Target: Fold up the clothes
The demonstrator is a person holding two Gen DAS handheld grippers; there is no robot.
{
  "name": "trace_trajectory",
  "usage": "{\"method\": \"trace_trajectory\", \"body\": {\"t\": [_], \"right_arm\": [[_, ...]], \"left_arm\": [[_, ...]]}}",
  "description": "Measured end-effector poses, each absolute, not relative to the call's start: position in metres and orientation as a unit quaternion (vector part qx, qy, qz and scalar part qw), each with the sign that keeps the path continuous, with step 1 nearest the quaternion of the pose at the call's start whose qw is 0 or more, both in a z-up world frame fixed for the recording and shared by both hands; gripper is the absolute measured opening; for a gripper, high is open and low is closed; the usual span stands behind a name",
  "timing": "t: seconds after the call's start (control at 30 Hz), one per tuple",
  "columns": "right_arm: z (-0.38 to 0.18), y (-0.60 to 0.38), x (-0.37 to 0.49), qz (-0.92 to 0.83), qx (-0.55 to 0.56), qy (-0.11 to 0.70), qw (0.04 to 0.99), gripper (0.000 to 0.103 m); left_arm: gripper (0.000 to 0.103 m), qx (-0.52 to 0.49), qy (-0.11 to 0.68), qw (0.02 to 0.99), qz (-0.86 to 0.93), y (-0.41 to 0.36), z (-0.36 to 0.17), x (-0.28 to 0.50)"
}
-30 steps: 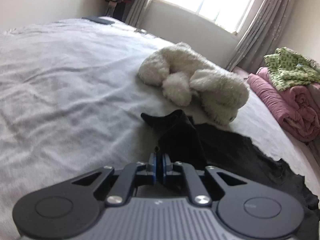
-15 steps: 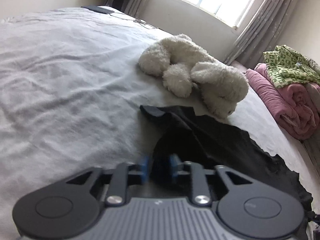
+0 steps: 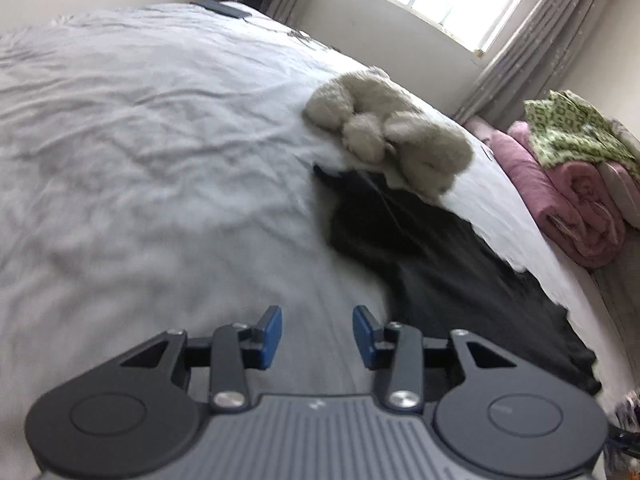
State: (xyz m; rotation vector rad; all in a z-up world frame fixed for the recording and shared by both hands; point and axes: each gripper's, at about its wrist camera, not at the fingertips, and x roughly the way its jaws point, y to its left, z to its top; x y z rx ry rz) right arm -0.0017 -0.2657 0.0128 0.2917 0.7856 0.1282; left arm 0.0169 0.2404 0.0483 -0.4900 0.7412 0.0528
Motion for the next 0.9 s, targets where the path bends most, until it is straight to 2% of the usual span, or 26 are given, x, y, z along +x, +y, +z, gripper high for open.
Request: {"method": "trace_trajectory", "body": {"t": [0.07,0.1,0.13,0.2,0.37,0.77,0.87,0.9], "right_arm": [[0.012,-0.253,-0.034,0.072,0.129,0.381,0.913,0.048],[0.011,-0.247,-0.053,0.075,0.119,0.382,0.913,0.043],[0.010,-0.243,-0.072,0.077,0.108,0.383,0.914,0.034],[0.010,-0.238,-0.101,0.074,0.086,0.384,0.916,0.029],[0.017,-0.237,-0.158,0.064,0.089,0.384,0.917,0.029],[0.004,-0.174,-0.242,0.155,-0.001,0.406,0.901,0.029],[0.010,-0.169,-0.261,0.178,-0.031,0.392,0.902,0.036],[0.012,-0.167,-0.269,0.187,-0.046,0.388,0.901,0.042]], "left_arm": [[0.040,-0.226,0.369,0.901,0.026,0.234,0.050,-0.004],[0.039,-0.224,0.378,0.898,0.027,0.232,0.050,-0.015],[0.039,-0.223,0.386,0.895,0.024,0.230,0.050,-0.027],[0.039,-0.218,0.397,0.891,0.015,0.227,0.050,-0.048],[0.039,-0.201,0.412,0.889,0.008,0.225,0.051,-0.102],[0.040,-0.170,0.412,0.895,-0.024,0.206,0.065,-0.188],[0.040,-0.152,0.411,0.898,-0.034,0.198,0.069,-0.206],[0.041,-0.144,0.410,0.900,-0.039,0.196,0.071,-0.213]]}}
